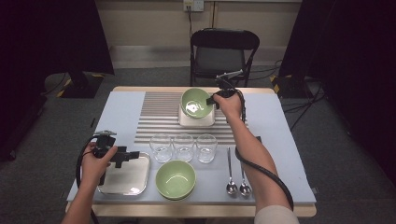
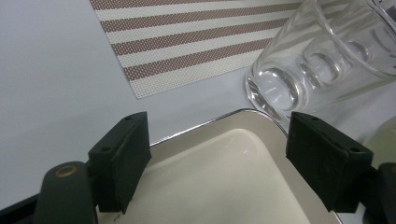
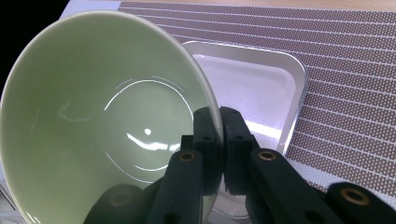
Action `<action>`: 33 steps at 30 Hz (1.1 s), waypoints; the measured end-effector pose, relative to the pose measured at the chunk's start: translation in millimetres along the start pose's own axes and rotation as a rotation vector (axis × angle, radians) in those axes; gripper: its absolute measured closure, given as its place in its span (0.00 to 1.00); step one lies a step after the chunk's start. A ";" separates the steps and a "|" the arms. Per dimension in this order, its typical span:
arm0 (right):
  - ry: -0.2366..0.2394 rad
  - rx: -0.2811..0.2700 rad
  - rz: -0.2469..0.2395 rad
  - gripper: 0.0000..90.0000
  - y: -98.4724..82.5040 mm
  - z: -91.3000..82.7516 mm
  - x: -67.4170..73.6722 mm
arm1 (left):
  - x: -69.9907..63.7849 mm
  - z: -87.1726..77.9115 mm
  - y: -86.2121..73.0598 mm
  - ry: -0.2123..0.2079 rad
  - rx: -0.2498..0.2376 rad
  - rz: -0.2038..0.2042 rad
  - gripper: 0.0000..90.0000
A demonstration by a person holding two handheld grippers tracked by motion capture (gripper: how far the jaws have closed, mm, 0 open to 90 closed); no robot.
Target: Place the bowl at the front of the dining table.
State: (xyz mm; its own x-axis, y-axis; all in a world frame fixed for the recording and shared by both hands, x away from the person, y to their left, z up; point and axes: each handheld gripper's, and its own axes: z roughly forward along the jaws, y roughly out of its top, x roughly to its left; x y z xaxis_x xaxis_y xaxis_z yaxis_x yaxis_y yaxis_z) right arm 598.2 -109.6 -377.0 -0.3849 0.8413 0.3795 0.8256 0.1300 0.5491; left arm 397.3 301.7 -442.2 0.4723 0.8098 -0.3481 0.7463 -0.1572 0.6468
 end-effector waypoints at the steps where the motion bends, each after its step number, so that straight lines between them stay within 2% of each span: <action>1: -0.001 -0.001 -0.002 0.96 0.1 0.5 -0.1 | 0.1 -0.1 0.0 0.001 0.000 0.000 0.24; 11: -0.002 -0.003 0.013 0.96 0.7 3.6 -1.1 | 0.0 0.5 0.0 0.001 0.003 0.002 0.24; 21: -0.002 -0.017 0.026 0.96 0.1 6.0 -7.8 | -0.8 1.0 0.1 0.000 0.004 0.006 0.24; 33: -0.023 -0.021 0.030 0.96 1.8 6.1 -10.8 | -0.5 0.5 -0.1 0.002 0.007 0.006 0.24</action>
State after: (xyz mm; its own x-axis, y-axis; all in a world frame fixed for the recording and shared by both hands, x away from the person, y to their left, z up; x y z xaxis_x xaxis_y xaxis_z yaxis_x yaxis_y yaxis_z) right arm 606.4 -115.2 -384.6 -0.3502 0.8565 0.3792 0.8275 0.0932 0.5536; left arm 397.2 301.0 -442.4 0.4763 0.8097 -0.3428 0.7466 -0.1665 0.6441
